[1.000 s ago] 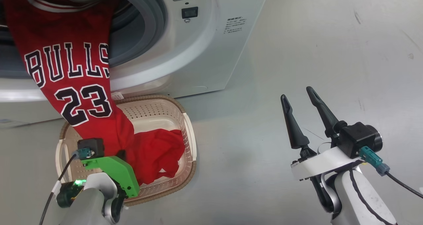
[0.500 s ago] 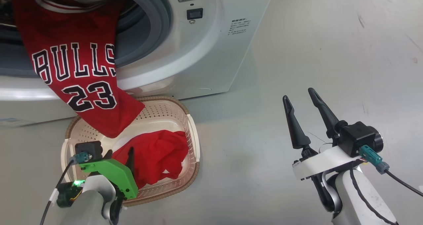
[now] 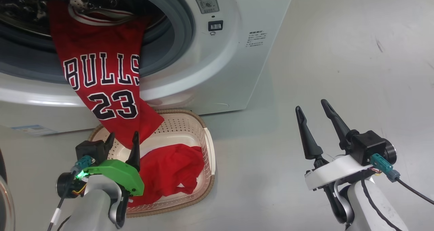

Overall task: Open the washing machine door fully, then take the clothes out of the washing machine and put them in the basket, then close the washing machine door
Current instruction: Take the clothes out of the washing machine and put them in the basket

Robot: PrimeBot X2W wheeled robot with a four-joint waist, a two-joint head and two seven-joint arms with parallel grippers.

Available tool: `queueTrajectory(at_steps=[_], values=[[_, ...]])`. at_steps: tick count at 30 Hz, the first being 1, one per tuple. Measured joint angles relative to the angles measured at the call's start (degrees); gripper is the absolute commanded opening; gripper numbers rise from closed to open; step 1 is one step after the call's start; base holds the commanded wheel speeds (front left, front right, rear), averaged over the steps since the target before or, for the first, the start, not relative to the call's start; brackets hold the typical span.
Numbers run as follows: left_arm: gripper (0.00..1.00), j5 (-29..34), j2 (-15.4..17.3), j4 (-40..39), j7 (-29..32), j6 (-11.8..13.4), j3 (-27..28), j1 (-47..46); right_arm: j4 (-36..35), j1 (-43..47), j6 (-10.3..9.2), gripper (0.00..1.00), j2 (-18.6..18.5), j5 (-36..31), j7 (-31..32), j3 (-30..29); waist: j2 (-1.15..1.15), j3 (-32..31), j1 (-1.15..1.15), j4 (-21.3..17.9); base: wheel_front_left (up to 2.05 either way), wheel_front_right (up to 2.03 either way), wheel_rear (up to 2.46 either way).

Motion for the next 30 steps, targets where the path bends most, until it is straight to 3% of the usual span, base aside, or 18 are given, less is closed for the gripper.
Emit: queueTrajectory(at_steps=[10,30], values=[[1.00,3.11,0.02,-5.76,-0.62,1.25,-0.82,0.75,1.46,2.38,-0.58,1.00,-0.29,0.00,-0.07,-0.67,0.00,-4.65,0.00,2.48,0.00,0.00,0.00],[1.00,6.73,2.09,-18.15,-0.99,4.55,-1.92,10.77,2.54,7.11,-2.03,1.00,-0.10,0.15,-0.07,-0.78,0.00,-13.37,0.00,4.91,0.00,0.00,0.00]])
